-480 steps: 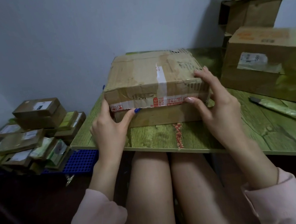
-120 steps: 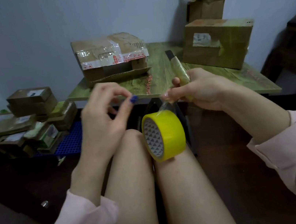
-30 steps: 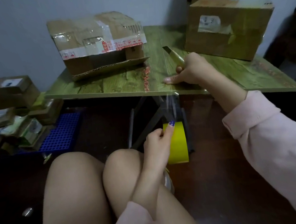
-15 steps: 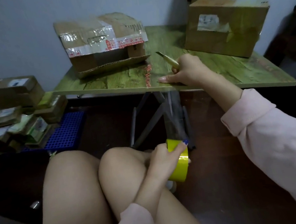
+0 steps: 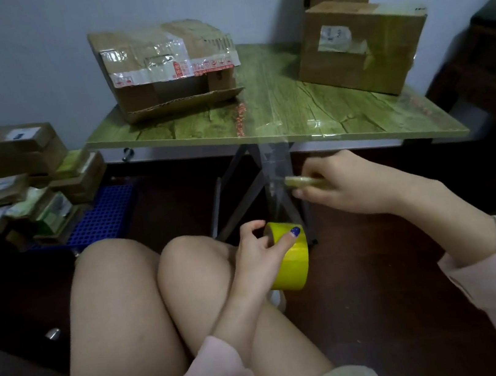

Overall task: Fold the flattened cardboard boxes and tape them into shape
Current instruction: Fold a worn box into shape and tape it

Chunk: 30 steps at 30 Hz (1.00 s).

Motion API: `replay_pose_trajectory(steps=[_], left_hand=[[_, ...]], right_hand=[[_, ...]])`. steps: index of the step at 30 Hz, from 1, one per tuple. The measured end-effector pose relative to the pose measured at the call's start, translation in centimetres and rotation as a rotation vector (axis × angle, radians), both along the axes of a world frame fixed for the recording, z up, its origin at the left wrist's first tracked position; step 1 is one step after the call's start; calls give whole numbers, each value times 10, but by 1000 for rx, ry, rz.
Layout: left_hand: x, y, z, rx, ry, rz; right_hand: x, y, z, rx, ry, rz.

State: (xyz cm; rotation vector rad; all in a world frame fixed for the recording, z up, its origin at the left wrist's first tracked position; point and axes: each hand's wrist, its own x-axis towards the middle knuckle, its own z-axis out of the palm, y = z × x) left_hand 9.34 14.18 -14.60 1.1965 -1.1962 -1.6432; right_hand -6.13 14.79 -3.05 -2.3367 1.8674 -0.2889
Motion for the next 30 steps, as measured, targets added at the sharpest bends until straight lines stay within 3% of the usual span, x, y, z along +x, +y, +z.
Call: replay_pose_trajectory(steps=[13, 21, 30], left_hand=[[1, 4, 5, -15, 80, 23], [-2, 2, 7, 108, 116, 56], [-2, 5, 10, 55, 57, 72]], right_hand=[[16, 4, 2, -37, 363, -52], [11, 5, 8, -94, 297, -70], [20, 11, 3, -65, 345, -47]])
